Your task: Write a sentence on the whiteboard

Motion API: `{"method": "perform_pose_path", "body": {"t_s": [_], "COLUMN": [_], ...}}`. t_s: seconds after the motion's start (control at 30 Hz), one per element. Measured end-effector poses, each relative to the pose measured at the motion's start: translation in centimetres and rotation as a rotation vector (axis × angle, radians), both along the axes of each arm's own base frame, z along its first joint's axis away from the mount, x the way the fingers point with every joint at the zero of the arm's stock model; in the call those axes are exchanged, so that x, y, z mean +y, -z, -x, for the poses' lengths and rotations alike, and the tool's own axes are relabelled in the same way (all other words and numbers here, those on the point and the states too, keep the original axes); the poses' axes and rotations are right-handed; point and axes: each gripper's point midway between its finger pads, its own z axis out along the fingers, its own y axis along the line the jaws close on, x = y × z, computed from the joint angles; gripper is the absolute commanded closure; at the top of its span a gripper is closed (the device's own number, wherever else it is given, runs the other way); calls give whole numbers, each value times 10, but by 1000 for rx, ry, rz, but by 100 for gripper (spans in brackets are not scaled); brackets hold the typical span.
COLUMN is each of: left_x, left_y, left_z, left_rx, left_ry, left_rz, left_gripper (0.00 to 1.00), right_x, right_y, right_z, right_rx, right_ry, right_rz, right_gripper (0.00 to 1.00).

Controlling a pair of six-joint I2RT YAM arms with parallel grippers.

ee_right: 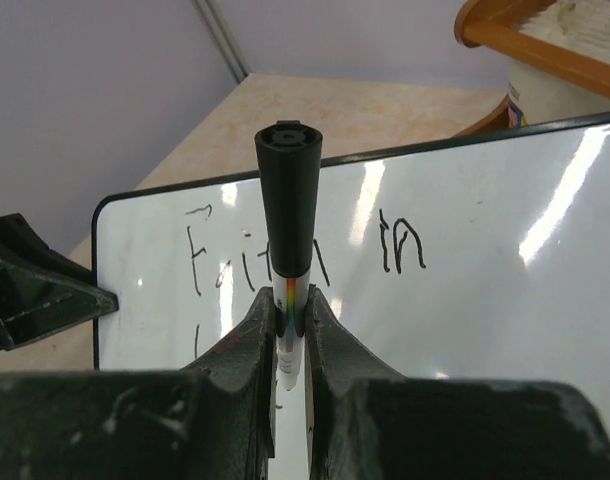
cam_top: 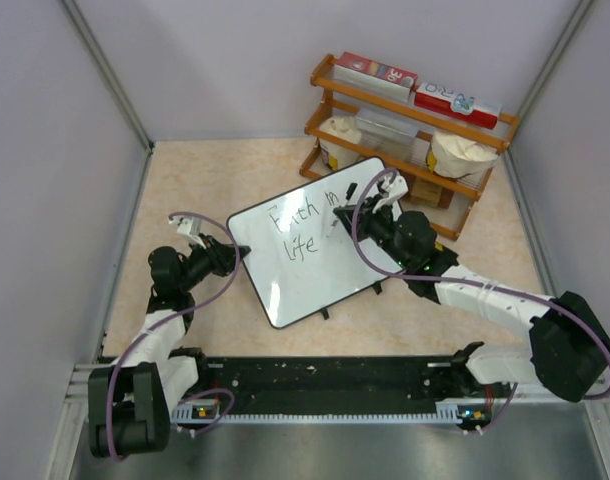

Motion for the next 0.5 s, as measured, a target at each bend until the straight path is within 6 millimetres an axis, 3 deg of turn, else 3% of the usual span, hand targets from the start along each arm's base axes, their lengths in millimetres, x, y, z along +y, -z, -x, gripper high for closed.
{"method": "perform_pose_path", "body": {"t_s": [0.2,0.5], "left_x": [0,0], "left_y": [0,0], "left_z": [0,0], "left_rx": [-1,-2], "left_ry": [1,1], "left_rz": [0,0], "left_gripper": [100,100], "right_x": [11,24], "right_y": [-12,9], "right_z": [-14,-19], "right_rx": [-63,-52], "right_ry": [28,31], "right_rz": [-13,25], "right_gripper": [100,100]}}
